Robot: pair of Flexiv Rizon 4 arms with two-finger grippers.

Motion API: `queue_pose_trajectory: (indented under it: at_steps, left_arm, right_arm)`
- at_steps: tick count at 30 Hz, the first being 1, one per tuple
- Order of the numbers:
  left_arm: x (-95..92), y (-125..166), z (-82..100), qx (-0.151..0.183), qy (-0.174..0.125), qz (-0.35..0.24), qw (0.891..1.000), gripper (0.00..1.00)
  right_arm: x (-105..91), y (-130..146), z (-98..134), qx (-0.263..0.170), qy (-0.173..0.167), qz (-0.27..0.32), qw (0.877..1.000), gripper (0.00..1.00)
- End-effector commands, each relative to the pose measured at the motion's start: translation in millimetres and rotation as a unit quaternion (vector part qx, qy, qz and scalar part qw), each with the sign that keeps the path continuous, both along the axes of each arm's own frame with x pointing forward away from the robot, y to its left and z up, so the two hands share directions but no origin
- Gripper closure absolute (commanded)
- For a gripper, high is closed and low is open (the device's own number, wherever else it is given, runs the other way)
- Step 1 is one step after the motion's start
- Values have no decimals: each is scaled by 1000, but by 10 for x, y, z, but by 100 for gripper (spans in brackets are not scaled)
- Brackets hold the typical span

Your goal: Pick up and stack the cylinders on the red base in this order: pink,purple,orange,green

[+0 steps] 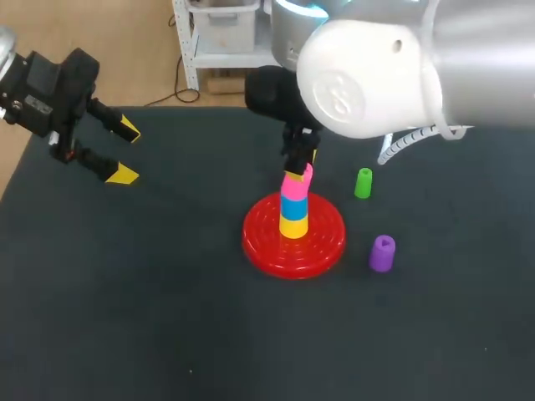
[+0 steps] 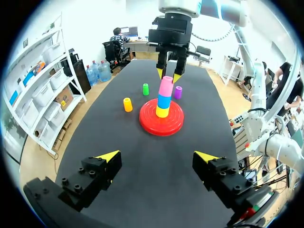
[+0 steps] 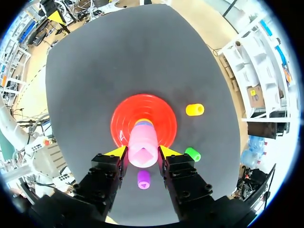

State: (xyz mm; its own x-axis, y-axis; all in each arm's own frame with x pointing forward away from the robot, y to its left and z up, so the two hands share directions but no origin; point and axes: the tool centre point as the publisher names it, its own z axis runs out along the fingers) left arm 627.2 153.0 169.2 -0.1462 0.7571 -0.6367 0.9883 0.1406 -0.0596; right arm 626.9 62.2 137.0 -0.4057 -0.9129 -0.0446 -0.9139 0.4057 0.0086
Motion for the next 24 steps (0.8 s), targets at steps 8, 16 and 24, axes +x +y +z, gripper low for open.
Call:
queue_pose_trajectory:
  at_steps: [8, 16, 24]
  left_arm:
    - [-4, 5, -7, -1, -1, 0, 1000, 0]
    - [-4, 5, -7, -1, -1, 0, 1000, 0]
    - [-4, 5, -7, -1, -1, 0, 1000, 0]
  right_arm:
    - [19, 165, -86, -17, -8, 23, 1000, 100]
    - [-19, 152, -192, -45, -7, 37, 998, 100]
    - [-58, 16, -233, -22, 0, 7, 1000, 98]
